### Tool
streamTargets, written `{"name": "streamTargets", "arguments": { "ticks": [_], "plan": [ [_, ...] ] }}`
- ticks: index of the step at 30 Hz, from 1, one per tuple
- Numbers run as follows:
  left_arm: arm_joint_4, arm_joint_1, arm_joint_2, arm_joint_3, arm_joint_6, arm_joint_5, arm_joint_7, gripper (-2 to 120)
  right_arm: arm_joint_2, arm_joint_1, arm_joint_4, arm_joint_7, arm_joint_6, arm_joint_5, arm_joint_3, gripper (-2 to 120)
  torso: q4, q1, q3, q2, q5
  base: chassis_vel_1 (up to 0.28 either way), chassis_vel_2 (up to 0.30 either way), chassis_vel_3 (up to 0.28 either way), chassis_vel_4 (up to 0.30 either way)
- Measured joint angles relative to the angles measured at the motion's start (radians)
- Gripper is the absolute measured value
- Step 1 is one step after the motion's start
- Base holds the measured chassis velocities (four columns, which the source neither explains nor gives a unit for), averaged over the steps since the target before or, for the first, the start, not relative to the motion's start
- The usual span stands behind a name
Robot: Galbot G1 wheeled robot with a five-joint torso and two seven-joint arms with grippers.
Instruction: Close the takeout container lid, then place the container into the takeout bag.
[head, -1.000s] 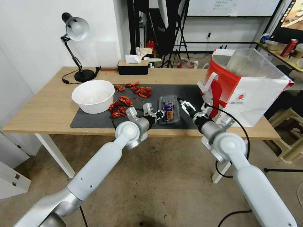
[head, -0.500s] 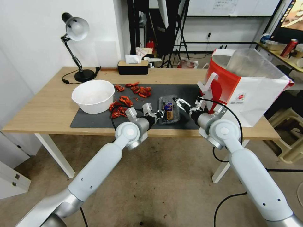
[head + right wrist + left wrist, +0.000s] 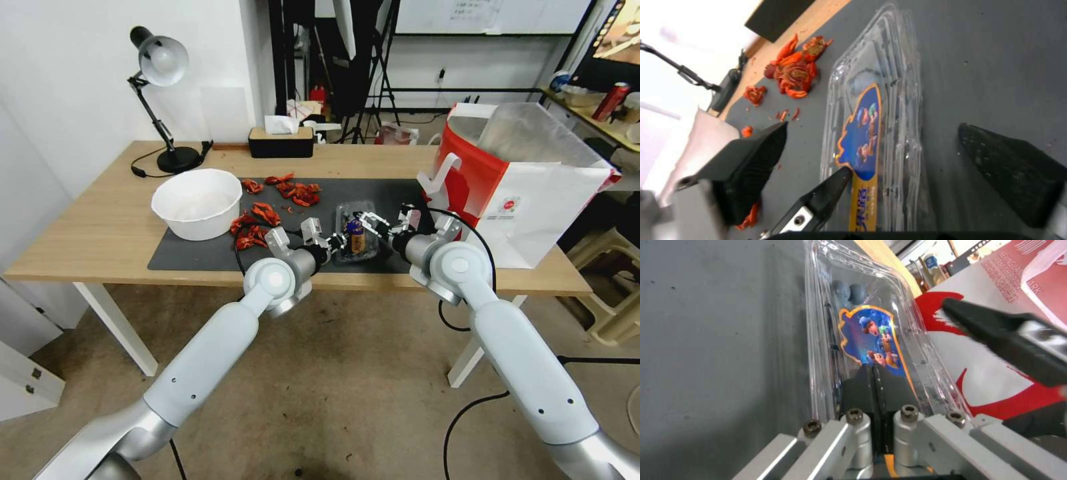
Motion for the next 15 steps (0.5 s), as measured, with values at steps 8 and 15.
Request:
{"name": "streamTargets", "arguments": {
  "ticks": [8, 15],
  "plan": [
    [0.000, -0.001, 0.000, -0.001, -0.004, 0.000, 0.000, 0, 0.007, 0.011, -0.017, 0.031, -0.052, 0.019, -0.006, 67, 0.0000, 0.000, 0.000, 0.000, 0.0000, 0.000, 0.000, 0.000, 0.000],
    [-0.001, -0.001, 0.002, -0.005, -0.006, 0.000, 0.002, 0, 0.016, 0.012, -0.025, 0.057, -0.076, 0.033, -0.009, 43, 0.0000, 0.000, 0.000, 0.000, 0.0001, 0.000, 0.000, 0.000, 0.000]
  ]
}}
